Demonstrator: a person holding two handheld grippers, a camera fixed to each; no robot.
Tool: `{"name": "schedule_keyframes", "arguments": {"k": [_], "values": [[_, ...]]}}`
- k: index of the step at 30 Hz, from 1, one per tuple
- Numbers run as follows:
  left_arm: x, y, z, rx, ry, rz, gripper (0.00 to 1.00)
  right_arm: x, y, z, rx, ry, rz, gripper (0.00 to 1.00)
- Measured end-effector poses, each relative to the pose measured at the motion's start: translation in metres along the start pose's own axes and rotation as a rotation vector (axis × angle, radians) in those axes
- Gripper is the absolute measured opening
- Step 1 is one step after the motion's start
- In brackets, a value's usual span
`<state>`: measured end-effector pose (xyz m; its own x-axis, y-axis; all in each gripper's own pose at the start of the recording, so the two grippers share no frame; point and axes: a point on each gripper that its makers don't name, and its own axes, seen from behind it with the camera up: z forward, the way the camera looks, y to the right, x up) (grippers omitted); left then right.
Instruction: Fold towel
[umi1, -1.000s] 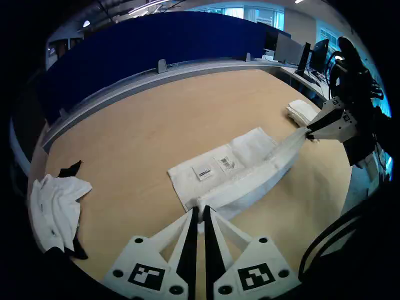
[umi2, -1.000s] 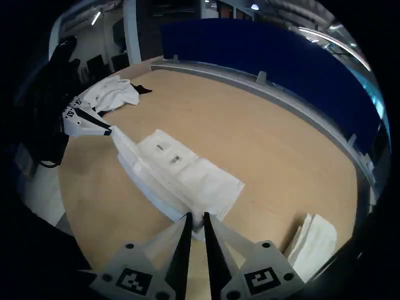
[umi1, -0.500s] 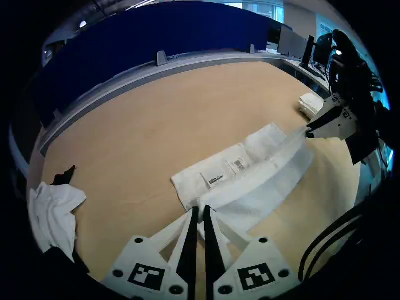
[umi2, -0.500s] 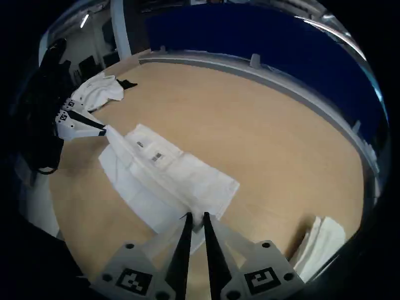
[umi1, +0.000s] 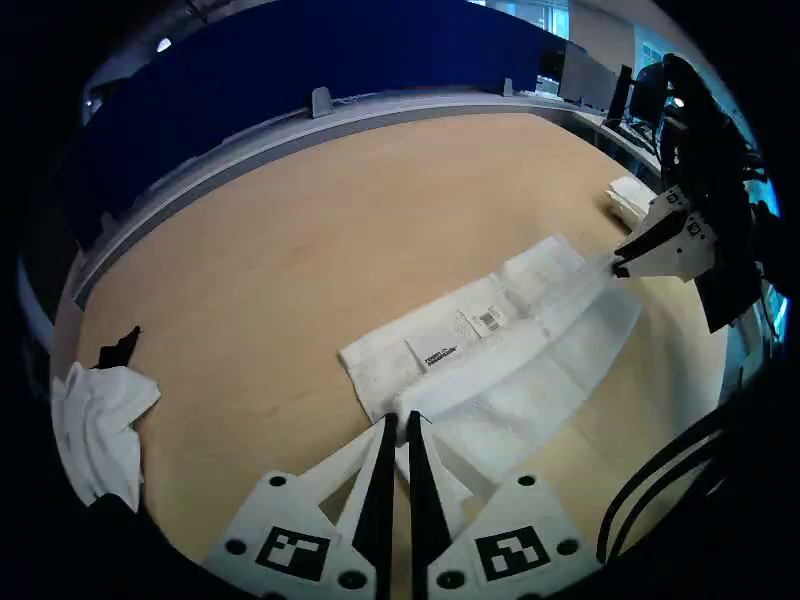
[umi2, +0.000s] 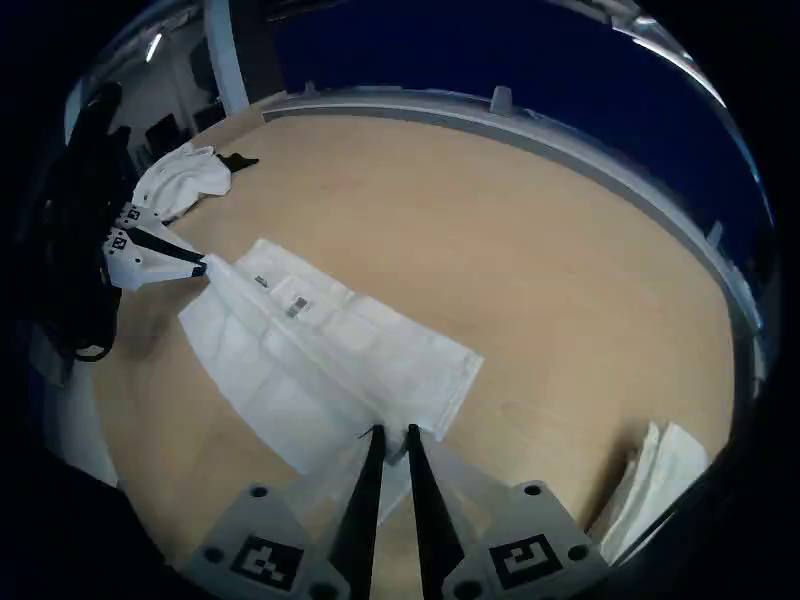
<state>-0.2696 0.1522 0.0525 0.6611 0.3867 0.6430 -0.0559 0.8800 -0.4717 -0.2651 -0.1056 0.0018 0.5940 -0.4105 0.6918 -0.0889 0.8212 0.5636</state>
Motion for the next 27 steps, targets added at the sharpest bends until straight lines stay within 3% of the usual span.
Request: {"name": "schedule_keyframes", "arguments": {"k": [9, 15, 27], "values": [[-0.003, -0.007, 0.009, 0.008, -0.008, 0.002, 0.11, 0.0, 0.003, 0.011, -0.02, -0.01, 0.015, 0.21], [0.0, -0.009, 0.014, 0.013, 0.0, -0.005, 0.13, 0.001, 0.007, 0.017, -0.042, -0.01, 0.03, 0.32], [0.007, -0.02, 0.015, 0.045, 0.013, 0.02, 0.3, 0.004, 0.018, 0.022, -0.1, 0.0, 0.03, 0.42]]}}
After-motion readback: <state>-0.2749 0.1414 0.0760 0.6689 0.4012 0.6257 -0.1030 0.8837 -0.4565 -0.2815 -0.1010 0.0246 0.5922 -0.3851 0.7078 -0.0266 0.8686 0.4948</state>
